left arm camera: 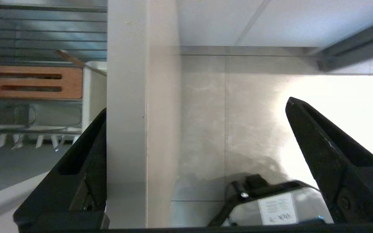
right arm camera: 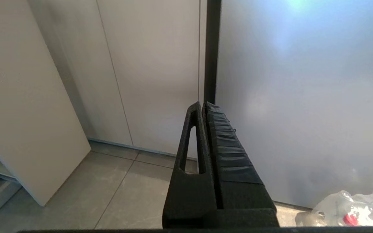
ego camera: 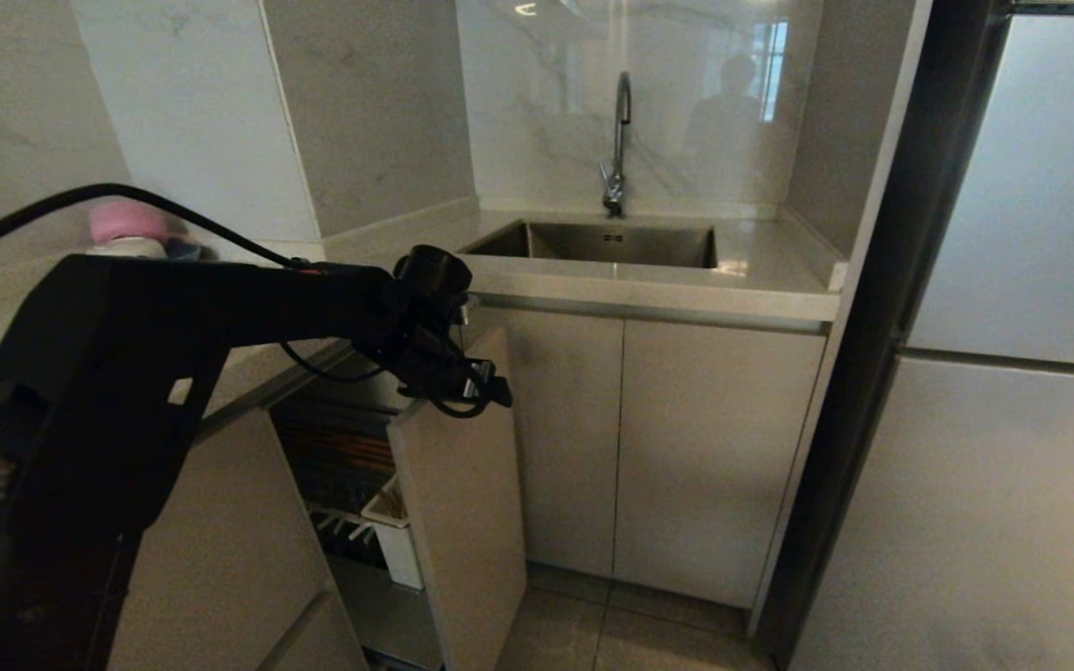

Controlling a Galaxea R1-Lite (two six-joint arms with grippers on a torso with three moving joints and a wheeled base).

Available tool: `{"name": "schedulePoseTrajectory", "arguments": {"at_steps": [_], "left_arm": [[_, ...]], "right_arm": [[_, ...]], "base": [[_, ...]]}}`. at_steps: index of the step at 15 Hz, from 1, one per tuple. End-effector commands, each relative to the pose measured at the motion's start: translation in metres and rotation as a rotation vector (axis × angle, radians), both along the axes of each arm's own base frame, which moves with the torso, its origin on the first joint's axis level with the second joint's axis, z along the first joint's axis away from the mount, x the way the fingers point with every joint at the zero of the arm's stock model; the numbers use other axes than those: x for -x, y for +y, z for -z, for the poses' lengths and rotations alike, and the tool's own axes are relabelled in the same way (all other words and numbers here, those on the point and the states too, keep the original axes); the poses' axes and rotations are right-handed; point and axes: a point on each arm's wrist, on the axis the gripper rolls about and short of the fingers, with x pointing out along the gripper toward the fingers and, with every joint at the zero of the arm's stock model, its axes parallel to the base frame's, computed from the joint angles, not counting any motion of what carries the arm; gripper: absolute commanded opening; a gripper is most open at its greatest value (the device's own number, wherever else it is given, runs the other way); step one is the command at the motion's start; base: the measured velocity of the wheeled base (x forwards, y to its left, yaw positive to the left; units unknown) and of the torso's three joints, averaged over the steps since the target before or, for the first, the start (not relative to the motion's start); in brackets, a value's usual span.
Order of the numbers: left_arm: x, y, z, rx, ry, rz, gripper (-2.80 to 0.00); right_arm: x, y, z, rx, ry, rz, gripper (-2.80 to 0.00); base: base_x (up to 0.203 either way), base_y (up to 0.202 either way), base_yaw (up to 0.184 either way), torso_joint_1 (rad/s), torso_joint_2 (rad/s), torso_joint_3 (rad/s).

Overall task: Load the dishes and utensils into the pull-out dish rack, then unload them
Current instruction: Open the cupboard

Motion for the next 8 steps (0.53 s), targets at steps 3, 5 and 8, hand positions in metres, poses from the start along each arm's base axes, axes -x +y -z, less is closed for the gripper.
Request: {"name": "schedulePoseTrajectory", "arguments": {"at_steps": [3, 5, 8], "left_arm": [[0.013, -0.029, -0.001, 0.008, 0.002, 0.058, 0.0], [0.019, -0.042, -0.001, 0.018, 0.005, 0.078, 0.0], [0.028, -0.058, -0.002, 0.027, 0.004, 0.112, 0.0]], "right_arm": [[0.0, 0.0, 0.0, -0.001, 0.0, 0.0, -2.8], [0.0, 0.0, 0.0, -0.001, 0.002, 0.0, -2.8], [0.0, 0.0, 0.0, -0.001, 0.001, 0.0, -2.8]], "base": [[0.0, 0.0, 0.0, 0.0, 0.0, 0.0], [0.0, 0.0, 0.0, 0.0, 0.0, 0.0], [0.0, 0.0, 0.0, 0.0, 0.0, 0.0]]}}
